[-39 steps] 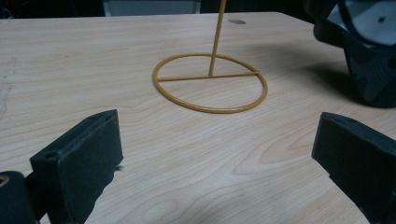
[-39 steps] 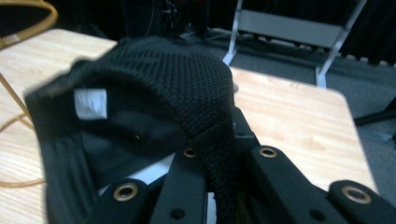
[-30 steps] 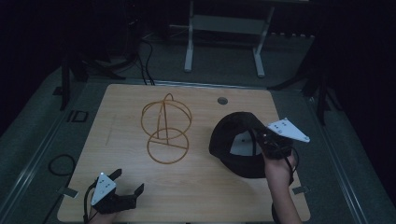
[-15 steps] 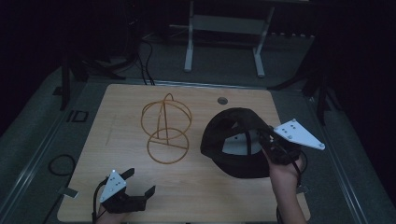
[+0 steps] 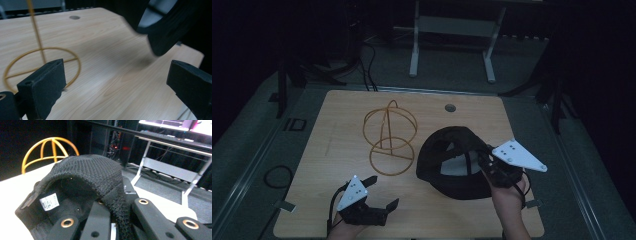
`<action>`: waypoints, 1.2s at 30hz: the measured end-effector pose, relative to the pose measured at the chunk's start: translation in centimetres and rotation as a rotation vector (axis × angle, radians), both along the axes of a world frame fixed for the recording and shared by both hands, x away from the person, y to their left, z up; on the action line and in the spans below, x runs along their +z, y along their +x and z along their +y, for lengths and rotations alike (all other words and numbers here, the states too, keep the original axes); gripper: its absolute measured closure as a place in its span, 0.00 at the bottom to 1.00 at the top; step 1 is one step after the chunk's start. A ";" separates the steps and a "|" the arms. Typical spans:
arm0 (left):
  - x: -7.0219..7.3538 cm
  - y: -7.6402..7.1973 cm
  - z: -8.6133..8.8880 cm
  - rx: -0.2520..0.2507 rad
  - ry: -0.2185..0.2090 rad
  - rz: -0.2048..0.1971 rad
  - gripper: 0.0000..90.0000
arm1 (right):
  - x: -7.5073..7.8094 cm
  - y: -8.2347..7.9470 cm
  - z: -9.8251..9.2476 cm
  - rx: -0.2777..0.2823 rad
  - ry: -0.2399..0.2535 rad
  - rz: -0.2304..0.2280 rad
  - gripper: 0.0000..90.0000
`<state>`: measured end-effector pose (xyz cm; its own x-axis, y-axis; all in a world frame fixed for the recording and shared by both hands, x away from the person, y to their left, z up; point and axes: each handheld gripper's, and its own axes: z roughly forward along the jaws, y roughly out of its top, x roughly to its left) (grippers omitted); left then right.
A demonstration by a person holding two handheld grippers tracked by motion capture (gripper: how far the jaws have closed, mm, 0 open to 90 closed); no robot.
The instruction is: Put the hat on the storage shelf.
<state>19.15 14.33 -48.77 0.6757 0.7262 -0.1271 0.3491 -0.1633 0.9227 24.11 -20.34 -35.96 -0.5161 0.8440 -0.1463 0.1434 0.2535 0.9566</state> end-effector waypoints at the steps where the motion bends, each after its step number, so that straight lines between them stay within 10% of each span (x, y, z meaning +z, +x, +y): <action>1: 0.2 0.1 -0.2 -0.008 0.002 -0.003 0.03 | 0.0 0.0 0.0 0.000 0.000 0.000 0.98; 22: 2.1 2.3 -3.6 -0.040 -0.013 -0.050 0.09 | -1.1 -2.1 2.8 0.164 0.017 0.026 0.98; 36: 2.7 2.6 -3.5 0.001 -0.046 -0.081 0.55 | -0.9 -3.1 3.3 0.219 0.007 0.017 0.98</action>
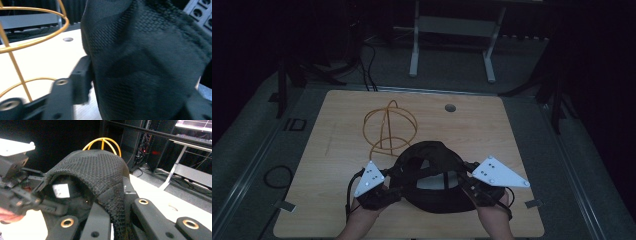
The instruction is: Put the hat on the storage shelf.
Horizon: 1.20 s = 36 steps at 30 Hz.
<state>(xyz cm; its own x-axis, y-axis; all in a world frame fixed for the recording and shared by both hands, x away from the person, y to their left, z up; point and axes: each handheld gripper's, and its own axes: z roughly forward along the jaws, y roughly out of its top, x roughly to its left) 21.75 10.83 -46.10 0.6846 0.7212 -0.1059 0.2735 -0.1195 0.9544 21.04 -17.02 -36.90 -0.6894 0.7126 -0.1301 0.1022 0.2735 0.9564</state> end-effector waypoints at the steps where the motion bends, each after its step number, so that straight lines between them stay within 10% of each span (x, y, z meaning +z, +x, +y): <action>1: 0.0 0.1 0.1 0.007 -0.007 0.004 0.58 | -0.1 0.0 0.0 0.002 -0.002 0.001 0.98; 10: 0.5 0.2 0.0 0.078 0.032 -0.012 0.98 | -0.8 -0.2 0.0 0.009 -0.017 0.022 0.98; 19: 1.1 0.2 0.0 0.083 0.030 -0.036 0.99 | -1.7 -0.5 -0.6 0.028 0.009 0.052 0.96; 36: 3.7 -0.4 0.2 0.049 -0.002 -0.086 0.99 | -2.9 -2.3 -2.4 0.129 -0.034 0.118 0.54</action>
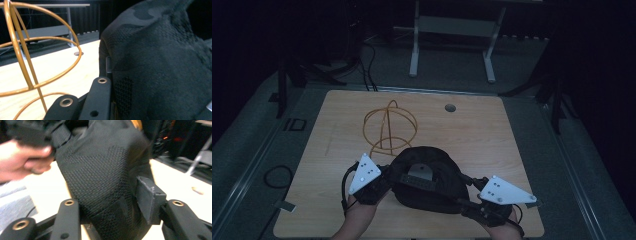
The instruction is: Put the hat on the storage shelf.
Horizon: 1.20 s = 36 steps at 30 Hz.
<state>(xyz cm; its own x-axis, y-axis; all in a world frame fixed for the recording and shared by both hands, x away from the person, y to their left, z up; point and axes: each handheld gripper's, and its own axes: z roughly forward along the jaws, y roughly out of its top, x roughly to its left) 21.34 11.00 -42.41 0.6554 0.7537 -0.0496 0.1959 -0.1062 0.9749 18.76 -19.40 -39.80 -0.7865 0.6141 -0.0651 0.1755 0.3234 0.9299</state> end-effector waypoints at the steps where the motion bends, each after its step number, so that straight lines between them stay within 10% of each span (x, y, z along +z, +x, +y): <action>1: 0.0 0.0 0.0 0.000 0.000 0.000 0.99 | 0.0 0.0 0.0 0.000 0.000 0.000 0.54; 13: 1.2 -0.2 0.9 -0.003 -0.003 -0.034 0.99 | -0.4 -1.0 -1.8 0.137 -0.037 0.072 0.34; 23: 1.0 -0.2 2.5 -0.222 -0.001 -0.120 0.99 | 1.7 -0.4 -5.1 0.082 -0.011 -0.010 0.44; 28: 1.0 0.4 3.1 -0.401 -0.047 -0.130 0.99 | 2.2 0.3 -3.4 0.147 -0.005 -0.009 0.47; 36: 0.9 0.9 3.2 -0.508 -0.076 -0.144 0.99 | 2.3 0.2 -0.1 0.282 -0.036 -0.019 0.48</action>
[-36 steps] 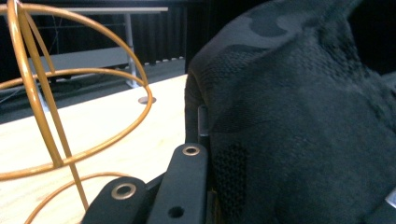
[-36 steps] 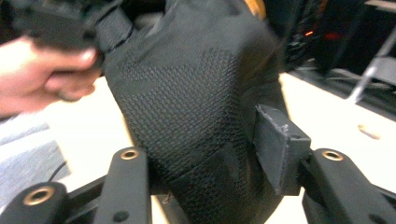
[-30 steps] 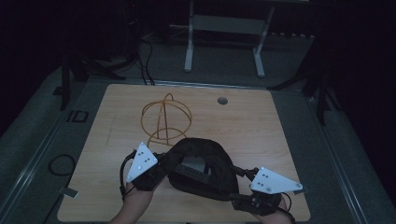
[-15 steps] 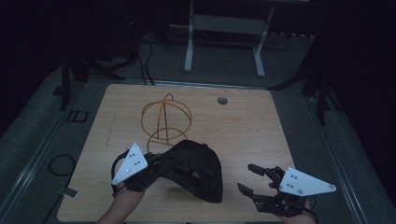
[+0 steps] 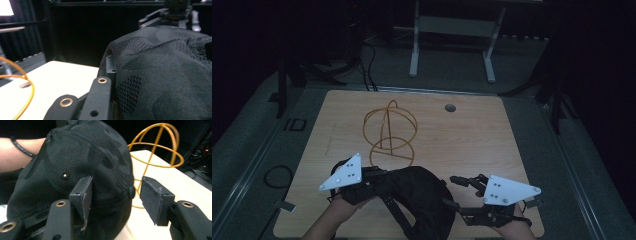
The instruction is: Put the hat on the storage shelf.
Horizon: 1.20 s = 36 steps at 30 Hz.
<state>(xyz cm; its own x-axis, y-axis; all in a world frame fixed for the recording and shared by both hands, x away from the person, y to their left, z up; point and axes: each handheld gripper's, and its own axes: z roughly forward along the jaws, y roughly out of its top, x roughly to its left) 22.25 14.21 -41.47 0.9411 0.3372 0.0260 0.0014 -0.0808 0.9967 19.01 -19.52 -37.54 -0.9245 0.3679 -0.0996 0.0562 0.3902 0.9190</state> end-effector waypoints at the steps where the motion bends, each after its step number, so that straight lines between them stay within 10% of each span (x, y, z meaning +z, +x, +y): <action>1: 0.0 0.0 0.0 0.000 0.000 0.000 0.99 | 0.0 0.0 0.2 0.007 -0.001 0.001 0.49; 15: 0.6 0.5 -0.6 -0.040 -0.004 0.006 0.99 | 0.3 0.3 2.0 0.083 -0.015 -0.035 0.63; 22: 0.7 0.8 -0.6 -0.031 -0.008 0.025 0.99 | 0.1 0.4 2.5 0.091 -0.017 -0.042 0.96; 36: 0.7 1.3 -0.6 0.053 0.035 0.055 0.88 | 0.8 0.8 1.5 0.057 0.065 -0.019 0.98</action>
<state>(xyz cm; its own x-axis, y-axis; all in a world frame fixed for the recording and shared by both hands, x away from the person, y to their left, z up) 23.53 13.66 -40.73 0.9223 0.3862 -0.0124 0.0611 -0.1140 0.9916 19.78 -18.02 -36.69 -0.9424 0.3206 -0.0952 0.0176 0.3317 0.9432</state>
